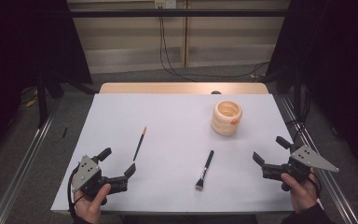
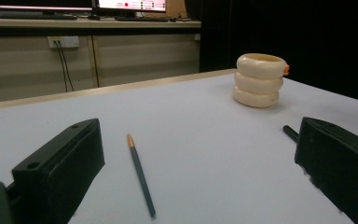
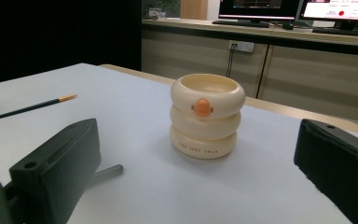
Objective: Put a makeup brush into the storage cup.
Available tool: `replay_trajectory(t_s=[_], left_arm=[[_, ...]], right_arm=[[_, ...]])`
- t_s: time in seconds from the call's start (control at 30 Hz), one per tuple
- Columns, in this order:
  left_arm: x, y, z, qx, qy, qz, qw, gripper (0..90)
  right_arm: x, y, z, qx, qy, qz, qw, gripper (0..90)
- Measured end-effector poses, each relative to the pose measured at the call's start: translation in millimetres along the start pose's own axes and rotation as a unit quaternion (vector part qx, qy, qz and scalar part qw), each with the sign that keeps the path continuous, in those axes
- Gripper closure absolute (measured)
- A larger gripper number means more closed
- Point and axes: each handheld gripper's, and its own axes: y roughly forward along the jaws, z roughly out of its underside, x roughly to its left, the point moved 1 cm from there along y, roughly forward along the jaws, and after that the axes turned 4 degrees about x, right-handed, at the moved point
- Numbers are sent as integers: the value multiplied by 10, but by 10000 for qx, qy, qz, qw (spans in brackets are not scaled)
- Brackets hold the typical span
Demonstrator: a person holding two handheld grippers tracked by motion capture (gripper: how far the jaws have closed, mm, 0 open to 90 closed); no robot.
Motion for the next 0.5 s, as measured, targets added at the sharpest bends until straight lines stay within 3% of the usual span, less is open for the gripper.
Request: replay_trajectory(t_s=[0.5], left_arm=[[6, 21, -8, -41, -67, 83, 9999, 15]], right_arm=[[-22, -6, 15, -50, 24, -151, 9999, 0]])
